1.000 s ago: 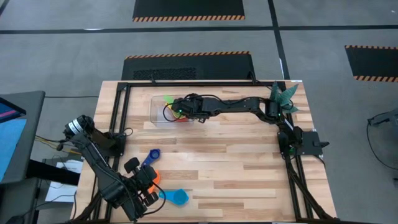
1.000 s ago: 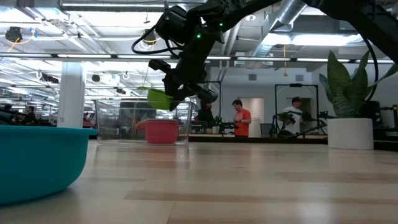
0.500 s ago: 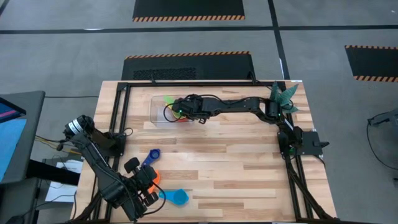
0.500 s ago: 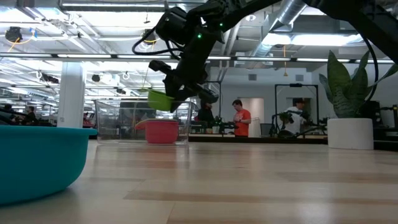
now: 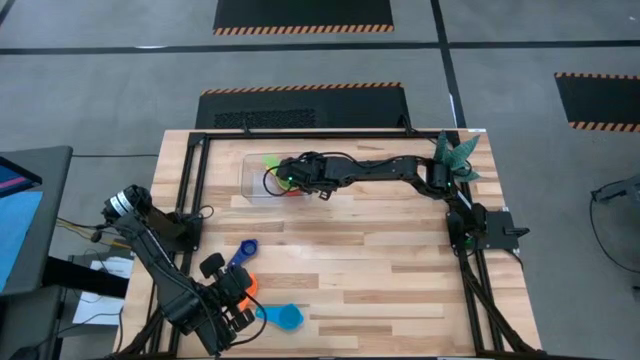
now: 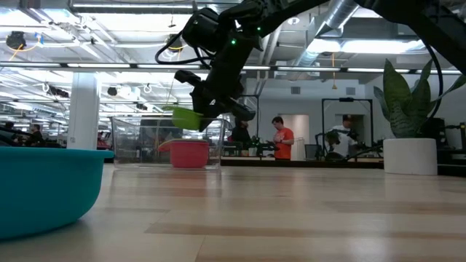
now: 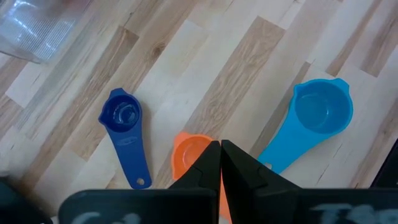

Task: Nest measuring cups in basket
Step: Stack the green measuring cup into the yellow measuring cup in the transparent bin, then stack the light blue measuring cup into the green measuring cup in the transparent bin

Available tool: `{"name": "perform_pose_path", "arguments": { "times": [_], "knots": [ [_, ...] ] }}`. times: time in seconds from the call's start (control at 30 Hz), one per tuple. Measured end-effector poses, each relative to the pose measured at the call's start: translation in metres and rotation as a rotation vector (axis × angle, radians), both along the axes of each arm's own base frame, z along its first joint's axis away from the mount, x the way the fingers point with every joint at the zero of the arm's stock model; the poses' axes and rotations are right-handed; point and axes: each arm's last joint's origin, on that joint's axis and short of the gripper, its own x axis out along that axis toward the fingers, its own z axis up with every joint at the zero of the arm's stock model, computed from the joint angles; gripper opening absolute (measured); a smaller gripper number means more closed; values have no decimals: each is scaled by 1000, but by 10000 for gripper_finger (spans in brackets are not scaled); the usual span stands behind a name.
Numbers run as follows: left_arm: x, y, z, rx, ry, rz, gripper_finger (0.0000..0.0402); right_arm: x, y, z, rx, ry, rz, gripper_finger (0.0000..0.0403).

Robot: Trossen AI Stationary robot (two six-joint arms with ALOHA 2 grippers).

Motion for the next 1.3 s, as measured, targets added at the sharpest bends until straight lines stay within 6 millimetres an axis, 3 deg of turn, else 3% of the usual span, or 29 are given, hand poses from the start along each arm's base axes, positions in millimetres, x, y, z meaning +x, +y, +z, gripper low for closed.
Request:
{"name": "perform_pose_path", "arguments": {
  "times": [0.47, 0.63, 0.93, 1.03, 1.13, 1.3],
  "knots": [
    [2, -3, 0, -11, -10, -40, 0, 0, -3, 1, 49, -40, -51, 249],
    [2, -3, 0, -11, -10, -40, 0, 6, -4, 5, 37, -113, -46, 254],
    [3, -3, 0, -17, -15, -40, 0, 18, 0, 42, -9, -280, 37, 255],
    [3, -3, 0, -7, -12, -57, 0, 21, -1, 44, -31, -319, 54, 255],
    [3, -3, 0, 7, -3, -85, 0, 29, -3, 55, -113, -412, 194, 255],
    [2, -4, 0, -2, 19, -101, 0, 38, -1, 81, -217, -663, 619, 255]
  ]
}}
